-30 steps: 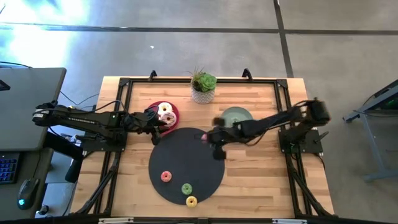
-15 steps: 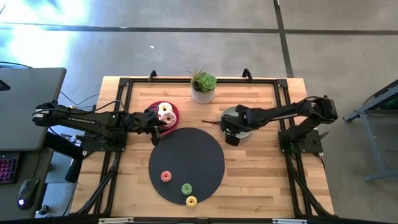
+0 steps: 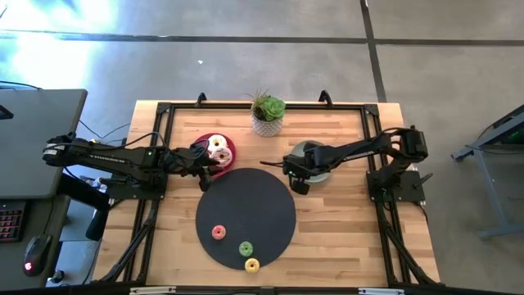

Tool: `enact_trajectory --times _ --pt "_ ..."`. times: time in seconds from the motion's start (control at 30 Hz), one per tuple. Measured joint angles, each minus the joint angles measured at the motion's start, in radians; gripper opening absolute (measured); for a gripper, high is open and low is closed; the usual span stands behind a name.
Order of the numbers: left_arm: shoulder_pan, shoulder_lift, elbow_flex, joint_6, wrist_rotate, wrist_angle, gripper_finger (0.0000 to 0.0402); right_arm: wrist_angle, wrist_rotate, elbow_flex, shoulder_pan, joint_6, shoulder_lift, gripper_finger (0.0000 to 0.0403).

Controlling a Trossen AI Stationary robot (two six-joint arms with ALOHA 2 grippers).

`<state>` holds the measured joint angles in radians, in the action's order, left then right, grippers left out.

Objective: Pick & Place donuts
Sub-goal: Put the top small red donut on the gray plate, then put the small green donut on the gray plate

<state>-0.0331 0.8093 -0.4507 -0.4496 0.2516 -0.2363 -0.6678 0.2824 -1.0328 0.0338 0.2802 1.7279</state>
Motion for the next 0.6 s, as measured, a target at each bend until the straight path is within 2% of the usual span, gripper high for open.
enact_trajectory --times 0.27,0.6 --pt "0.000 0.000 0.000 0.000 0.000 0.001 0.0154 0.017 0.030 0.000 0.000 0.000 0.021 0.0024" --pt "0.000 0.000 0.000 0.000 0.000 0.002 0.0154 0.017 0.047 0.000 0.000 -0.057 0.021 0.0124"
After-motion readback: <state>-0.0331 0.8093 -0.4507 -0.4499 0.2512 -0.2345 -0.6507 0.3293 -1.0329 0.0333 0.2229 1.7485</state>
